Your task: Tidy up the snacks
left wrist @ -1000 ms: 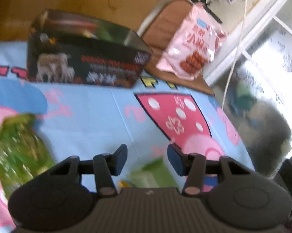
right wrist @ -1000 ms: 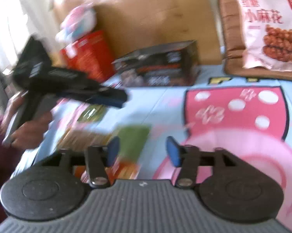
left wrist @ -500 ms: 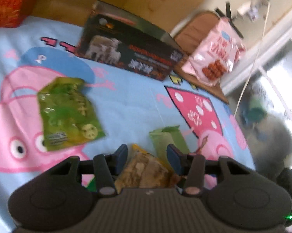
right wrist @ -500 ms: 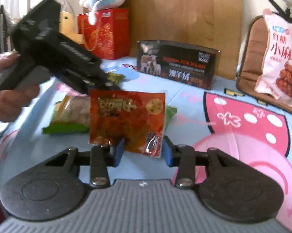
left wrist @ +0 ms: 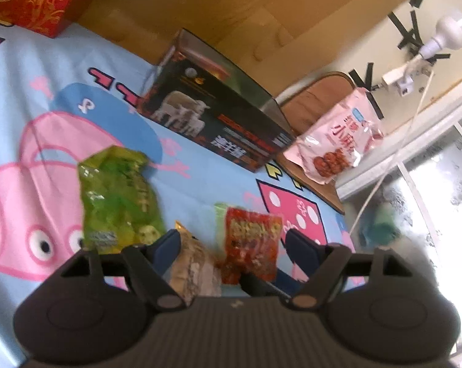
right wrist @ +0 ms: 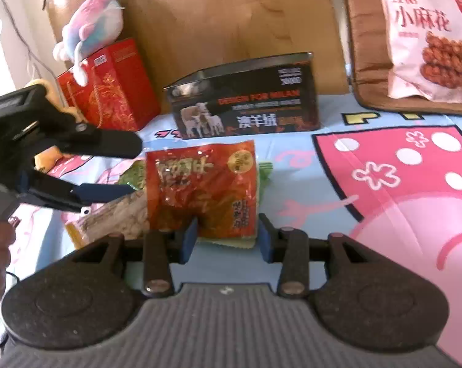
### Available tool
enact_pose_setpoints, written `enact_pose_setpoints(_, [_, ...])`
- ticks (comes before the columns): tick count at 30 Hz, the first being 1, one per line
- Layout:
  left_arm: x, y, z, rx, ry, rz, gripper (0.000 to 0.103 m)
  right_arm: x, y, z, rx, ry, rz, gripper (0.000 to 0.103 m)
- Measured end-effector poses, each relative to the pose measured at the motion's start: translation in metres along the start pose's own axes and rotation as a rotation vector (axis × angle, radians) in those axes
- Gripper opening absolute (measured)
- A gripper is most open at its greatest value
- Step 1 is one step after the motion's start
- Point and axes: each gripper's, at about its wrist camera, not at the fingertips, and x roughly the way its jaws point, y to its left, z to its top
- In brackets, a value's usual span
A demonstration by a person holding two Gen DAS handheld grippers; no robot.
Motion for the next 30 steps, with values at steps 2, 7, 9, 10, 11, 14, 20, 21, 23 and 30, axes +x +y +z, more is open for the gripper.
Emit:
enact_pose_setpoints(2, [-0.006, 0.004, 0.007, -0.008, -0.032, 0.004, 0.077, -0.004, 0.0, -0.003, -0.013, -0.005, 0.013, 0.044])
enact_pose_setpoints(7, [-0.008, 0.0, 0.02, 0.002, -0.055, -0.011, 0.077, -0.007, -0.009, -0.003, 0.021, -0.004, 0.051, 0.044])
enact_pose_setpoints(9, [0.005, -0.007, 0.016, 0.033, -0.009, -0.008, 0.077, -0.006, -0.01, -0.002, 0.02, -0.004, 0.058, 0.044])
enact_pose_setpoints(10, [0.011, -0.01, 0.013, 0.046, 0.015, -0.008, 0.073, -0.005, -0.011, -0.002, 0.023, -0.005, 0.061, 0.044])
enact_pose_setpoints(11, [0.018, -0.013, 0.01, 0.058, 0.04, -0.01, 0.069, -0.005, -0.012, -0.002, 0.03, -0.006, 0.067, 0.044])
enact_pose_setpoints(14, [0.032, -0.017, 0.0, 0.093, 0.09, 0.002, 0.049, -0.006, -0.02, -0.001, 0.064, -0.006, 0.091, 0.044])
enact_pose_setpoints(20, [0.037, -0.021, -0.004, 0.117, 0.116, -0.013, 0.029, -0.011, -0.026, -0.002, 0.089, -0.029, 0.11, 0.02])
enact_pose_setpoints(21, [0.036, -0.025, -0.003, 0.124, 0.111, -0.023, 0.029, -0.011, -0.025, -0.002, 0.072, -0.031, 0.098, 0.018])
enact_pose_setpoints(23, [0.033, -0.031, 0.002, 0.147, 0.104, -0.031, 0.029, -0.014, -0.024, 0.0, 0.046, -0.051, 0.093, 0.014])
enact_pose_setpoints(30, [0.044, -0.055, 0.031, 0.208, 0.089, -0.05, 0.028, -0.02, -0.021, 0.025, -0.061, -0.138, 0.092, 0.009])
